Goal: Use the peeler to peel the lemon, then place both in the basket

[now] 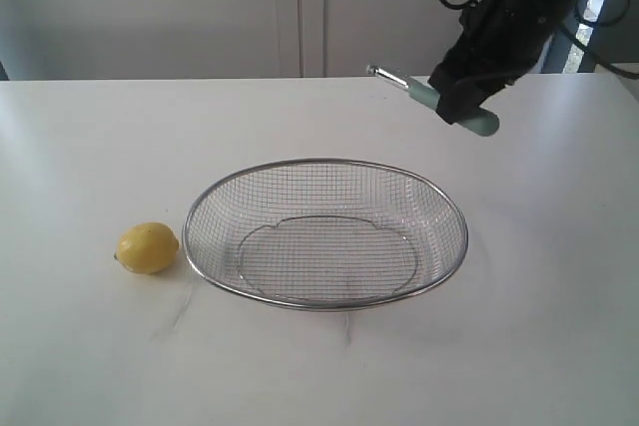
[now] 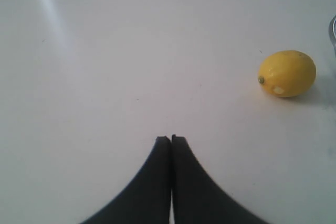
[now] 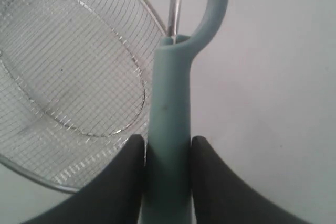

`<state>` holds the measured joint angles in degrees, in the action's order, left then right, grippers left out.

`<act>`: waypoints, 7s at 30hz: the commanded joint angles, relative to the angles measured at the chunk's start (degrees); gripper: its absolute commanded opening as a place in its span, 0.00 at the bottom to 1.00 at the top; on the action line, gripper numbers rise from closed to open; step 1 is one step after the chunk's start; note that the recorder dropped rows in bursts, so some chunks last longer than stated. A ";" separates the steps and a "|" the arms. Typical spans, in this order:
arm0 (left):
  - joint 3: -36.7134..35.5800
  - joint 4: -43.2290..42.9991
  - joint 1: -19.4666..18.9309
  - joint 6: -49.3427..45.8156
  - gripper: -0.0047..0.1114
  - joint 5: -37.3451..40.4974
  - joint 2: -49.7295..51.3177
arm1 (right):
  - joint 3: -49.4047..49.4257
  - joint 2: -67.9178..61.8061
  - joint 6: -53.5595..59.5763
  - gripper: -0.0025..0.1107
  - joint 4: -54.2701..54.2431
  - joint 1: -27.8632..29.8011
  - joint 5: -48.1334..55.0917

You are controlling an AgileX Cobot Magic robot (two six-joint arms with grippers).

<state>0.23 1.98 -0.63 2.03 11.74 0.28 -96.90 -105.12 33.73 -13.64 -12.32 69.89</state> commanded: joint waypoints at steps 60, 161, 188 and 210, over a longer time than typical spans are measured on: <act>-0.23 -0.02 -0.03 0.50 0.04 -0.08 -0.28 | 42.30 28.66 -14.72 0.02 0.26 0.36 -17.72; 8.05 0.07 -0.03 12.83 0.04 -50.07 3.98 | 42.30 28.66 -14.72 0.02 0.26 0.36 -17.72; 64.42 -17.19 13.65 -11.64 0.04 22.49 75.40 | 42.30 28.66 -14.72 0.02 0.26 0.36 -17.76; 55.19 11.65 17.40 -62.24 0.88 11.74 84.26 | 42.30 28.66 -14.72 0.02 0.36 0.36 -17.75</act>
<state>56.90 12.59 16.56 -60.01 25.51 84.77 -54.75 -76.92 19.04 -13.19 -12.32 52.51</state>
